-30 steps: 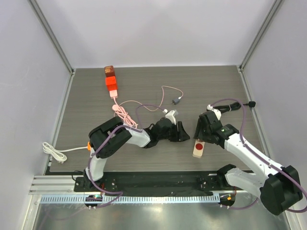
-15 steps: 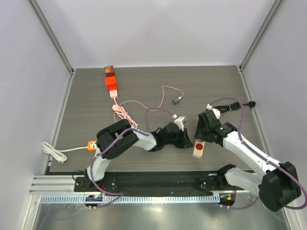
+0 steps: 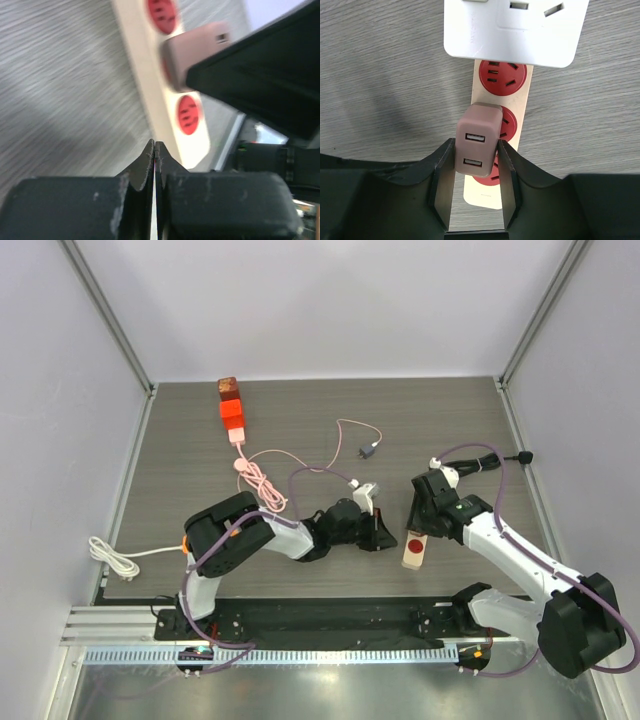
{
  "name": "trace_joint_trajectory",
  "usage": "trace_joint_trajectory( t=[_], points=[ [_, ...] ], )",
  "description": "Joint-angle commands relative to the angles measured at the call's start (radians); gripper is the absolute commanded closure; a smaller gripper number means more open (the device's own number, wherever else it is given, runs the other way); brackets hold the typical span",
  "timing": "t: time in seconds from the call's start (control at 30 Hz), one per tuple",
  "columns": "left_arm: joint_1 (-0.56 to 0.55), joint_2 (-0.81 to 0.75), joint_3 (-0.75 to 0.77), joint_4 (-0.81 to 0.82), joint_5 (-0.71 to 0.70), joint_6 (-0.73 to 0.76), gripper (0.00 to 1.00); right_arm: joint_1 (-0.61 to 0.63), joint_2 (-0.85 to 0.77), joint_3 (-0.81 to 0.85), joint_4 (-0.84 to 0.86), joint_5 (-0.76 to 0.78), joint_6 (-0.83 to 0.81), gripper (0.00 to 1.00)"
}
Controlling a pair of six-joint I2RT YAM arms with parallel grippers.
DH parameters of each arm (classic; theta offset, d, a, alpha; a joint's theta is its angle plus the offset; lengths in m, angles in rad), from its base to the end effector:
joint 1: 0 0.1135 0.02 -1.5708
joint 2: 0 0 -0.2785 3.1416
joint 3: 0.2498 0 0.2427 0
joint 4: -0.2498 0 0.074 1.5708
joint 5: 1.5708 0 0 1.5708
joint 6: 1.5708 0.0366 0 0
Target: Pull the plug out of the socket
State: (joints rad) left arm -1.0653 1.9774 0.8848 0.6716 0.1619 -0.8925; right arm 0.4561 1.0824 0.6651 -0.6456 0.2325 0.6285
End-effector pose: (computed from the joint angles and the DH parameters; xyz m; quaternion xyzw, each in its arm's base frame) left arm 0.1847 -0.3460 0.1431 0.1160 0.8296 -0.4876 0.2461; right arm 0.1671 0.0726 0.2232 0.1118 0.9553 0.0326 0.2717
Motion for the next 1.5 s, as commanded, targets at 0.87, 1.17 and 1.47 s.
trace_joint_trajectory(
  t=[0.87,1.17,1.47],
  points=[
    [-0.016,0.258,0.203,-0.211,-0.053,-0.224,1.00,0.003,-0.016,0.050,0.090,0.028,0.004,0.88],
    [-0.015,0.301,0.249,-0.331,-0.084,-0.255,1.00,0.001,-0.042,0.108,0.072,0.051,0.004,0.99],
    [-0.015,0.365,0.276,-0.357,-0.099,-0.284,1.00,0.003,-0.059,0.183,0.021,0.077,-0.003,0.99]
  ],
)
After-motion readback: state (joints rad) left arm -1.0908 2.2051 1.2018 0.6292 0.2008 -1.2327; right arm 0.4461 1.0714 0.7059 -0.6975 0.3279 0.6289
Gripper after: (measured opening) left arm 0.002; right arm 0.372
